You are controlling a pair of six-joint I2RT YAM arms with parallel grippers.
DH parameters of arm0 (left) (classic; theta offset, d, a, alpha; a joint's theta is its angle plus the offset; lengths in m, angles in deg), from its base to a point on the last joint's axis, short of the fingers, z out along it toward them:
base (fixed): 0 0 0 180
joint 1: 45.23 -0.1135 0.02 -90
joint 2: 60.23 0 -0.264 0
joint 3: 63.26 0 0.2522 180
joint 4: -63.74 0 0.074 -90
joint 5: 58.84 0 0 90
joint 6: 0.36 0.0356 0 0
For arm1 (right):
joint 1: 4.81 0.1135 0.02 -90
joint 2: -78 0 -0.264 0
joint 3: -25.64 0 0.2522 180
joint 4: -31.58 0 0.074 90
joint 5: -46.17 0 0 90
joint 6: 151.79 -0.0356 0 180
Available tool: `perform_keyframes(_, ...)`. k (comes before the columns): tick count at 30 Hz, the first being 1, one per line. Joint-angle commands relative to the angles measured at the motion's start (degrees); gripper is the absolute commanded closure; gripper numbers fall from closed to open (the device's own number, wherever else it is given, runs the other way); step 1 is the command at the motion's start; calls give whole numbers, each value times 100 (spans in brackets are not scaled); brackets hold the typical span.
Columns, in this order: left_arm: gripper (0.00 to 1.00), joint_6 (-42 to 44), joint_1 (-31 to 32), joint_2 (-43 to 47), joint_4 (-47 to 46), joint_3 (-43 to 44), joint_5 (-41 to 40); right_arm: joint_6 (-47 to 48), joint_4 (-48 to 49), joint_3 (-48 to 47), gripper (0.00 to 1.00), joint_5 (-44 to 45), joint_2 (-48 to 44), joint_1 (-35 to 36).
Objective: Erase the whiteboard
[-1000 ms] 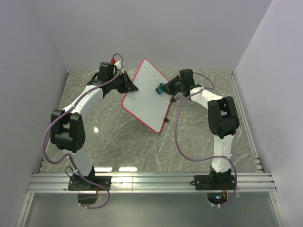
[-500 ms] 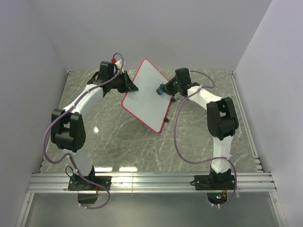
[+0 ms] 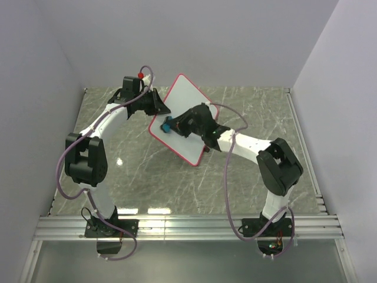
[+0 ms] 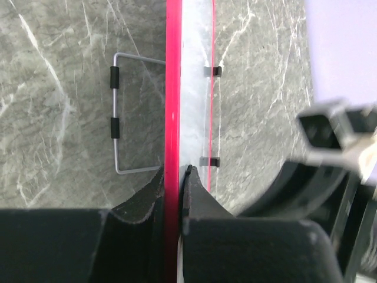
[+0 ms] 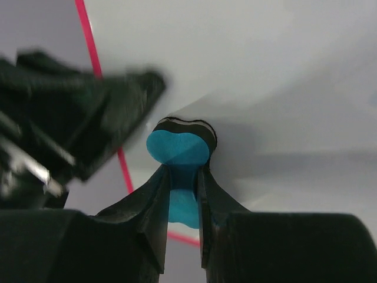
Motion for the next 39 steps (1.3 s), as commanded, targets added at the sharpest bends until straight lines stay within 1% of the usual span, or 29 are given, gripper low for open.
perform_keyframes(1,100,795,542,-267,398,51,-219,-497,-883,1006,100,-1542,723,794)
perform_keyframes(2,100,795,542,-259,398,42,-219,-524,-882,1207,100,-1534,697,689)
perform_keyframes(3,100,804,542,-259,398,16,-210,-542,-743,1279,100,-1507,688,636)
perform_keyframes(8,100,857,542,-188,451,-28,-210,-673,-742,1726,100,-1253,469,188)
perform_keyframes(11,100,909,542,-162,504,-2,-201,-832,-575,2122,100,-1165,258,-234)
perform_keyframes(12,100,927,542,-153,521,-2,-210,-814,-583,2175,100,-1095,205,-470)
perform_keyframes(14,100,953,542,-144,530,-10,-201,-666,-916,2124,100,-980,82,-691)
perform_keyframes(16,100,971,542,-118,539,-28,-193,-376,-1450,1844,100,-717,29,-945)
perform_keyframes(18,100,962,542,-92,495,-98,-175,-156,-1619,1606,100,-620,37,-1069)
perform_keyframes(21,100,954,542,-74,469,-195,-149,99,-2049,895,100,-558,291,-1202)
perform_keyframes(22,100,962,542,-57,469,-204,-131,161,-2286,466,100,-480,457,-1211)
perform_keyframes(24,99,980,542,-30,486,-213,-140,301,-2733,-19,100,-365,643,-1228)
perform_keyframes(25,100,989,542,-21,512,-213,-140,345,-2815,-465,100,-312,853,-1228)
perform_keyframes(28,100,1024,542,23,565,-213,-131,399,-3114,-1213,100,-285,1275,-1342)
perform_keyframes(31,100,1059,542,93,636,-248,-131,311,-3045,-1549,100,-391,1574,-1518)
perform_keyframes(33,100,1068,551,137,644,-292,-140,241,-2913,-1568,100,-496,1645,-1658)
perform_keyframes(36,100,1068,525,146,618,-344,-96,231,-2693,-1463,100,-549,1549,-1782)
perform_keyframes(39,100,1068,516,128,618,-345,-96,389,-2526,-1252,100,-541,1190,-1835)
